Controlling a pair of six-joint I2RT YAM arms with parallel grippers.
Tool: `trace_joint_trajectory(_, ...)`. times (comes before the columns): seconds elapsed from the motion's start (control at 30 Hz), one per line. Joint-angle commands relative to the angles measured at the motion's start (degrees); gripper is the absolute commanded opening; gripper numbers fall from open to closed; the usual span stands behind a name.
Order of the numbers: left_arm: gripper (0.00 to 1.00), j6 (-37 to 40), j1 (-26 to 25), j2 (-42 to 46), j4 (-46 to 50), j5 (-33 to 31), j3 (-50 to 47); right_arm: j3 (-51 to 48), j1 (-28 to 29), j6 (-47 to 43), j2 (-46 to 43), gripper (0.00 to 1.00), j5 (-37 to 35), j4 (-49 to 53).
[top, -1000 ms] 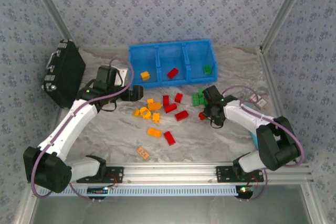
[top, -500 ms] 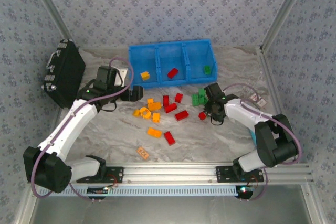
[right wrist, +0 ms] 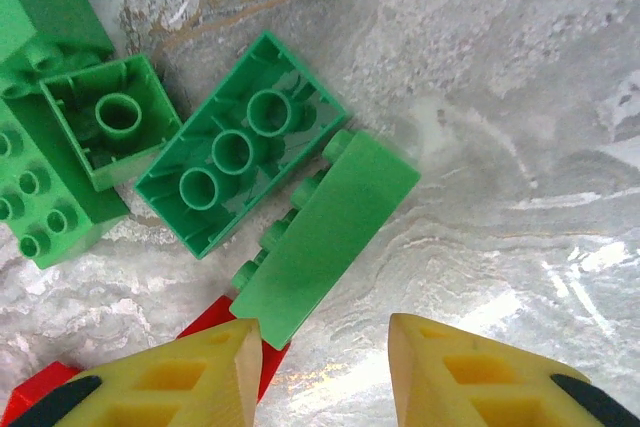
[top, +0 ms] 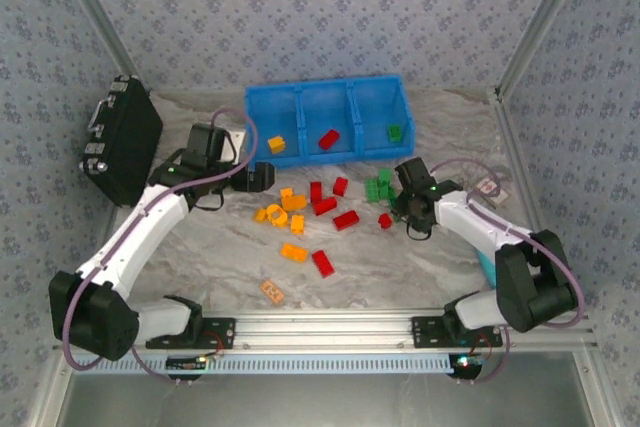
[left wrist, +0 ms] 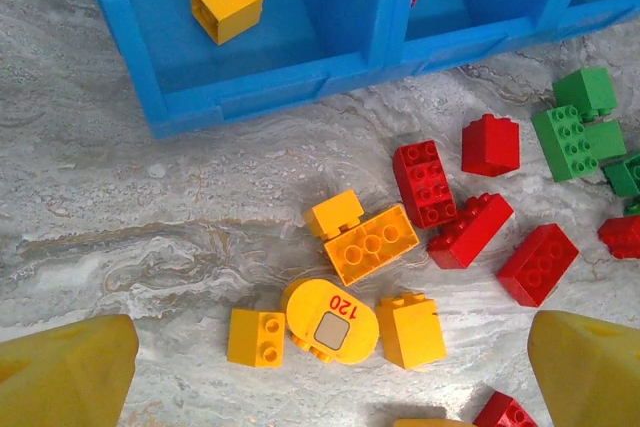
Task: Sort the legos into containers by color
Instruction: Pick up the lego from the middle-right of the table.
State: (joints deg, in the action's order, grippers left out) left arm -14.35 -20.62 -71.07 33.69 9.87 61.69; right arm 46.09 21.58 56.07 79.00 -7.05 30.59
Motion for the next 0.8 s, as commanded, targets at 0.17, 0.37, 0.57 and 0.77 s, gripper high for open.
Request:
trace_joint_trajectory(0.17, 1.00, 1.07, 0.09, -0.54, 1.03, 1.48, 2.29, -2.10, -4.33, -2.20, 1.80, 0.49, 1.61, -3.48)
trace_joint_trajectory(0.37, 1.00, 1.25, 0.12, 1.31, 2.65, -0.14, 2.05, -1.10, -4.94, -3.37, 6.28, 0.56, 3.35, -7.13)
trace_joint_trajectory(0.57, 1.00, 1.07, 0.06, 1.81, 3.26, -0.73, 2.07, 0.36, -5.00, -4.18, 11.08, 0.55, 4.50, -8.87)
trace_joint_trajectory(0.77, 1.00, 1.05, 0.08, 1.73, 3.40, -0.89, 2.34, -0.21, -5.23, -4.82, 13.21, 0.46, 4.90, -9.26)
